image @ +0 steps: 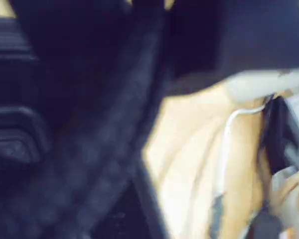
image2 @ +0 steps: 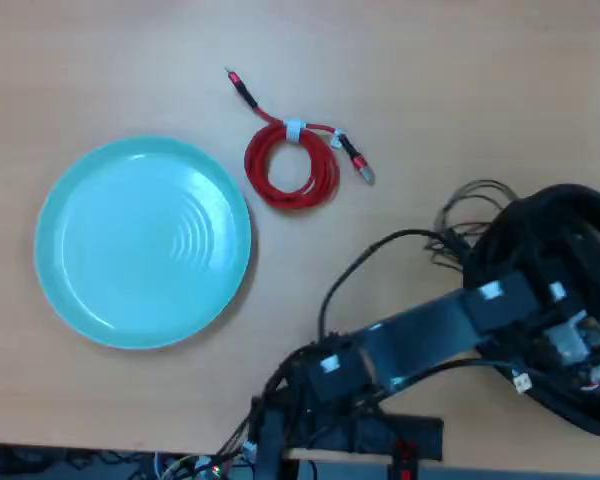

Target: Put a black charging cable in a black bowl and put a red charging cable in a green bowl

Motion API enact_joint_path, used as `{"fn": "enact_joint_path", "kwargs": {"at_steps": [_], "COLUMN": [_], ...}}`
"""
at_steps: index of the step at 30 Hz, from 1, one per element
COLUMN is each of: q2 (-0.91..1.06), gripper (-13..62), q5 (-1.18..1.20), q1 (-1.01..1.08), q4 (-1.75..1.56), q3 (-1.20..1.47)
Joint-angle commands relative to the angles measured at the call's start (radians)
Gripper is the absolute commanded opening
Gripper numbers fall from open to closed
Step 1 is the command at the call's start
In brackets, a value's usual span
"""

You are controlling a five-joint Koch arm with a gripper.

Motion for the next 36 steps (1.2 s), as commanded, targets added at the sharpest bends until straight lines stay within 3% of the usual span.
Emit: {"fn": "enact_joint_path", "kwargs": {"at_steps": [1, 11, 24, 36], "q2": [-0.032, -0.279, -0.278, -0.282], "gripper": [-6.4, -6.1, -6.0, -4.7], "q5": [0.015, 0.02, 0.023, 0.026], "q1": [0.018, 0.028, 0.048, 0.038], "q4": [-0.15, -0.146, -0.023, 0.029], "q3": [-0.4, -0.4, -0.215, -0.219]}}
